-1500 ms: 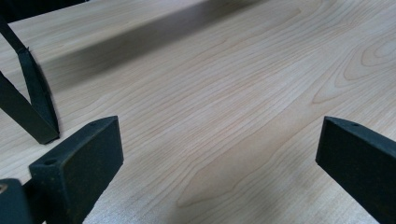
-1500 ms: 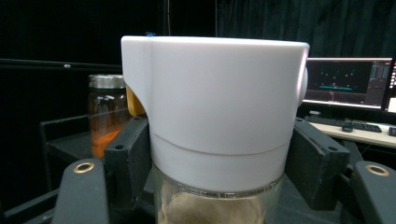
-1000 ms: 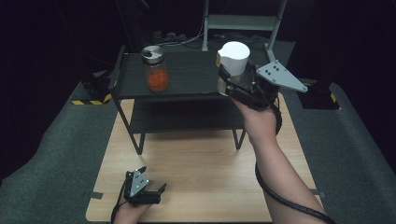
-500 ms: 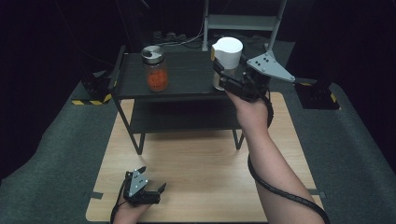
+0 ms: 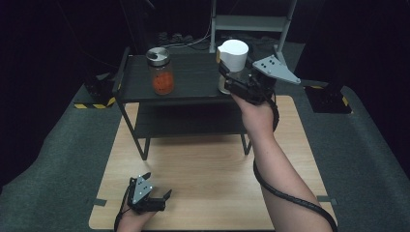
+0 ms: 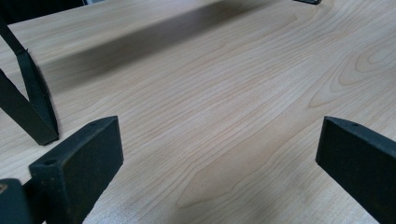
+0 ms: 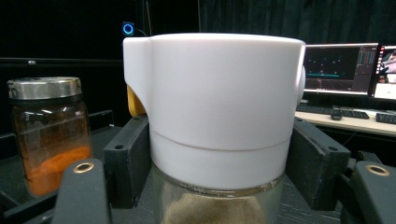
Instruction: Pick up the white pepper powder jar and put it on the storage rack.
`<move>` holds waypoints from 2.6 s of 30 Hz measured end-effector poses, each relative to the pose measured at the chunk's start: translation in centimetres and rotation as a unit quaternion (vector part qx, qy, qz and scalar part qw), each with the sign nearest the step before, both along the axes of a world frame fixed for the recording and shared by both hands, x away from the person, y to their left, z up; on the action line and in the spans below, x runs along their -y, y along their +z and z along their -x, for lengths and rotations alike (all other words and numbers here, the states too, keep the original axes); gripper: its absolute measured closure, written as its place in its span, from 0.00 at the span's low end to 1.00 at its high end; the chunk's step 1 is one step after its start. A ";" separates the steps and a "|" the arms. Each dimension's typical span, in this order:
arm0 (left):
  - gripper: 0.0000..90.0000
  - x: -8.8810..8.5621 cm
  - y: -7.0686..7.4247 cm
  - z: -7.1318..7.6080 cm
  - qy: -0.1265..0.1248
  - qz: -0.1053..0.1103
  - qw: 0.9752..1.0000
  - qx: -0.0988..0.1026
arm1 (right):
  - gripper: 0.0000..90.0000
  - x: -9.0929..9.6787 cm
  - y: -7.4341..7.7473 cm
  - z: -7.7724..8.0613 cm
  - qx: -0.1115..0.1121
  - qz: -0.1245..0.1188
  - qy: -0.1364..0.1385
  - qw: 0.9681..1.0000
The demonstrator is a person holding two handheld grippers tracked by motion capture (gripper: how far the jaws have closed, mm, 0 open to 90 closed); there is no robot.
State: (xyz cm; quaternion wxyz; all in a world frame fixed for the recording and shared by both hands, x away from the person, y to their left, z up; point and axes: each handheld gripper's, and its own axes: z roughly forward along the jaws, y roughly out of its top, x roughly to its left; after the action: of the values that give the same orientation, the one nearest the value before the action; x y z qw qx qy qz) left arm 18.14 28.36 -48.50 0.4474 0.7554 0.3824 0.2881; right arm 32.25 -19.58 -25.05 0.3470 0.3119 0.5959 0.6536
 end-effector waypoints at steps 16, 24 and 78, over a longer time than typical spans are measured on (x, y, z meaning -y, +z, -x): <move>0.01 -0.1 0.0 0.0 -0.001 0.001 1.000 0.000 | 0.33 -0.2 -0.1 0.0 0.005 0.008 0.001 1.000; 0.01 -0.1 0.1 -0.1 0.000 0.001 1.000 -0.003 | 0.30 -0.2 0.4 0.1 -0.002 0.015 0.002 1.000; 0.01 0.4 0.0 0.3 0.007 -0.009 1.000 0.005 | 0.00 4.4 -4.2 7.4 0.013 0.050 0.052 0.997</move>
State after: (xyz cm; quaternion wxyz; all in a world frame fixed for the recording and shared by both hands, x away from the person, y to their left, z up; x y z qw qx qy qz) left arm 17.88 27.96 -48.51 0.4407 0.7551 0.3829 0.2983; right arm 24.87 -23.96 -29.29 0.3357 0.2544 0.6388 0.6439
